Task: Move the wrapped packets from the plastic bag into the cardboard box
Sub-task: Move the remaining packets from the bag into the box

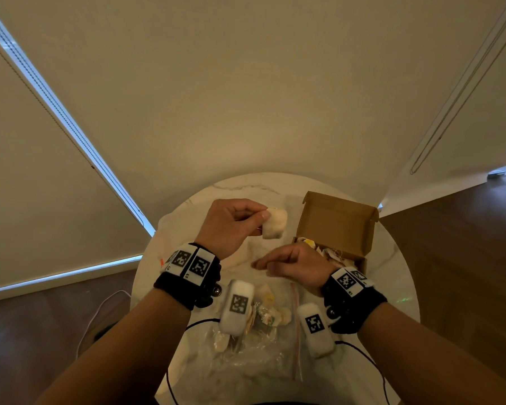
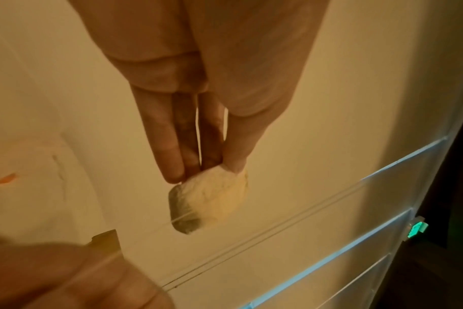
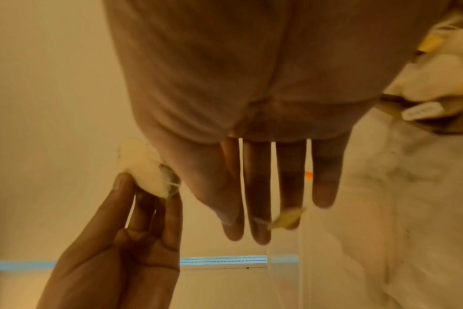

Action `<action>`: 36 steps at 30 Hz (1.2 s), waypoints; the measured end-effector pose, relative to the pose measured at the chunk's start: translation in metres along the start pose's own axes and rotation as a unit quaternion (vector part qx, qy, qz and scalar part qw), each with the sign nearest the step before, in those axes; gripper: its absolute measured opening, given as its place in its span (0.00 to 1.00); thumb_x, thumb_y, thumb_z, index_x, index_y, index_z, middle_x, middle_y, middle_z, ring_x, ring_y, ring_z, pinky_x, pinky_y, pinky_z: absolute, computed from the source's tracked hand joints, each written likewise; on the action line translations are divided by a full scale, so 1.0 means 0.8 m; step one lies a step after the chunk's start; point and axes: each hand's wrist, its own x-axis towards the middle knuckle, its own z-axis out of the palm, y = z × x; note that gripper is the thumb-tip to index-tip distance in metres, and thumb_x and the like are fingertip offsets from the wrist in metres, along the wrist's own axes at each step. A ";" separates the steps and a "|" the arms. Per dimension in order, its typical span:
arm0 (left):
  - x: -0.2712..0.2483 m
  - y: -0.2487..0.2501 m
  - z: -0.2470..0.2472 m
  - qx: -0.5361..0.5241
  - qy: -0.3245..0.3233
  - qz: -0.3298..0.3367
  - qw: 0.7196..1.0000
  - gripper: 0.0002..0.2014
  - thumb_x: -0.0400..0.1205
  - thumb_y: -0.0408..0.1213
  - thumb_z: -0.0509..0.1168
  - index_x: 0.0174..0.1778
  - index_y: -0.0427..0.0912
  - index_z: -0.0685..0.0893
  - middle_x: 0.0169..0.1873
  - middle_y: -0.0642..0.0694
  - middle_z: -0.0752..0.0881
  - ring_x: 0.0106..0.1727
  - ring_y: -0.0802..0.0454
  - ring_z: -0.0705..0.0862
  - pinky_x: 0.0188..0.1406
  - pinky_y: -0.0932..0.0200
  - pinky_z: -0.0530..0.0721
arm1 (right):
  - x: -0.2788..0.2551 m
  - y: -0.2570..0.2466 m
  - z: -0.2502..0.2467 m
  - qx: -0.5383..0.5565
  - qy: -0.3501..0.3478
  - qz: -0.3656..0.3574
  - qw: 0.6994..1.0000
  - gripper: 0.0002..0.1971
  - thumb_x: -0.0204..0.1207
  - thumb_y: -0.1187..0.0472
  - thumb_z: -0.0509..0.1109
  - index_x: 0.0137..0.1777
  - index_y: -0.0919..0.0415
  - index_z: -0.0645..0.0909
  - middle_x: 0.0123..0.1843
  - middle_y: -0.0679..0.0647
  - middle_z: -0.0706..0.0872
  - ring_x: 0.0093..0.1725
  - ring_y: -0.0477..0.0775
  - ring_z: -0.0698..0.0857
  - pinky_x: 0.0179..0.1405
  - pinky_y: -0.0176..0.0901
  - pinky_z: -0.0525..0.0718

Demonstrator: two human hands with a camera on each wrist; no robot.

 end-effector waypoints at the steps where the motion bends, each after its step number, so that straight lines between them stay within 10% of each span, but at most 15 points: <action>1: 0.002 -0.001 -0.001 -0.004 0.003 -0.008 1.000 0.04 0.78 0.27 0.72 0.41 0.39 0.90 0.39 0.35 0.92 0.42 0.40 0.92 0.45 0.47 0.91 | -0.001 0.003 0.004 0.034 -0.001 0.017 0.999 0.09 0.77 0.74 0.68 0.55 0.70 0.87 0.57 0.63 0.90 0.60 0.58 0.88 0.60 0.46 0.85; 17: 0.017 -0.003 0.000 -0.060 0.030 -0.041 0.997 0.04 0.79 0.25 0.71 0.41 0.37 0.89 0.36 0.41 0.92 0.41 0.44 0.92 0.44 0.50 0.91 | -0.015 0.014 0.000 0.085 0.057 0.042 0.994 0.06 0.82 0.77 0.60 0.52 0.70 0.78 0.49 0.73 0.89 0.47 0.66 0.91 0.43 0.48 0.90; 28: -0.014 -0.001 0.011 -0.084 -0.028 -0.068 0.994 0.04 0.79 0.25 0.69 0.43 0.34 0.89 0.33 0.44 0.92 0.35 0.50 0.90 0.37 0.56 0.89 | 0.000 0.000 -0.016 -0.067 0.187 0.061 0.978 0.04 0.75 0.69 0.74 0.42 0.60 0.89 0.31 0.58 0.88 0.23 0.45 0.82 0.27 0.41 0.82; 36: -0.037 -0.033 0.014 -0.045 -0.025 -0.139 0.989 0.03 0.79 0.27 0.71 0.42 0.36 0.91 0.36 0.36 0.92 0.36 0.44 0.91 0.40 0.48 0.91 | 0.003 -0.050 -0.021 -0.013 0.226 -0.055 0.972 0.07 0.74 0.70 0.75 0.50 0.63 0.89 0.41 0.61 0.92 0.39 0.54 0.91 0.38 0.37 0.88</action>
